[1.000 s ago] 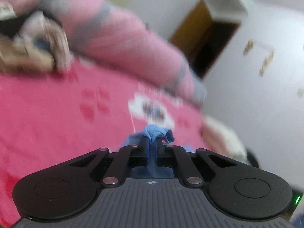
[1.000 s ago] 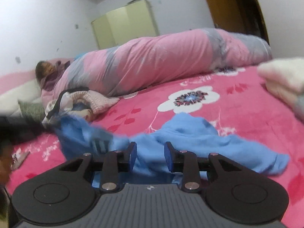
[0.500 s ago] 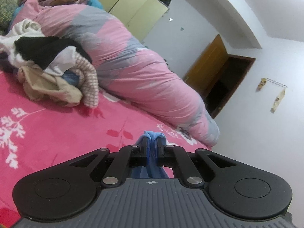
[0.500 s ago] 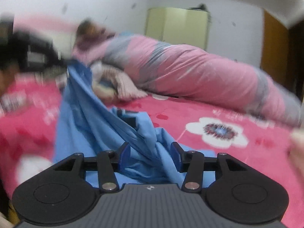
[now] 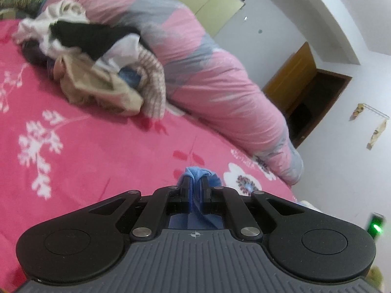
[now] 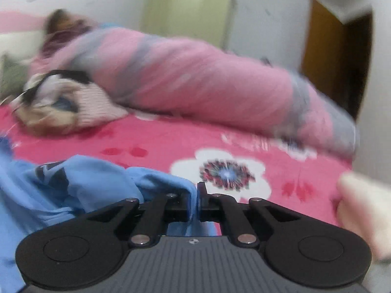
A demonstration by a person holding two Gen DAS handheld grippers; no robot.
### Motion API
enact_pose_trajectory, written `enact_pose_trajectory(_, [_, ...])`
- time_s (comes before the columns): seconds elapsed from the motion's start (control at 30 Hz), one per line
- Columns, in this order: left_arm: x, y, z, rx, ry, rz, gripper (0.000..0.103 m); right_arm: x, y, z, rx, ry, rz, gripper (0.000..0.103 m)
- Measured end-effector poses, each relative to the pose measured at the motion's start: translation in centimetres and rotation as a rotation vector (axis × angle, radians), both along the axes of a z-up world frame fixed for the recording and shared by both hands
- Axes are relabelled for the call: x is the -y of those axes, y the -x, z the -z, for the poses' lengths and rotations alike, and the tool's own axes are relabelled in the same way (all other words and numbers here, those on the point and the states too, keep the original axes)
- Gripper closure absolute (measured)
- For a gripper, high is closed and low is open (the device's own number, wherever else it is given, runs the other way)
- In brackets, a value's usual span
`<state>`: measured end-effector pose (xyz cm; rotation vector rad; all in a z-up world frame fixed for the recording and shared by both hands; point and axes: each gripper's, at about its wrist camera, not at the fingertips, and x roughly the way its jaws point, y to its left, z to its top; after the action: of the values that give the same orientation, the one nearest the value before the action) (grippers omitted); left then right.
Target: Fold clothes
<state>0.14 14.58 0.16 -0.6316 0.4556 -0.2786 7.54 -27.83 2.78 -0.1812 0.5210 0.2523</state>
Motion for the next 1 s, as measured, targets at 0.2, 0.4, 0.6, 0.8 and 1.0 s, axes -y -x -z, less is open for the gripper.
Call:
enact_pose_trajectory(0.2, [0.3, -0.5, 1.1, -0.014, -0.024, 0.009, 0.100, -0.6, -0.8, 3.9, -0.071, 0.101, 0.018, 0.049])
enact_pose_trajectory(0.4, [0.2, -1.2, 2.5, -0.036, -0.043, 0.007, 0.100, -1.4, 4.7, 0.9, 0.045, -0.075, -0.294, 0.049])
enact_pose_trajectory(0.6, [0.2, -0.6, 2.7, -0.048, -0.050, -0.006, 0.100, -7.2, 3.4, 5.1, -0.059, 0.137, -0.486, 0.051])
enact_pose_trajectory(0.8, [0.4, -0.9, 2.2, -0.037, -0.045, -0.016, 0.100, -6.4, 4.0, 4.5, -0.089, 0.094, -0.449, 0.098])
enact_pose_trajectory(1.0, [0.8, -2.8, 0.3, 0.031, -0.019, -0.012, 0.100, -2.3, 9.7, -2.9, 0.010, -0.239, -0.440, 0.099])
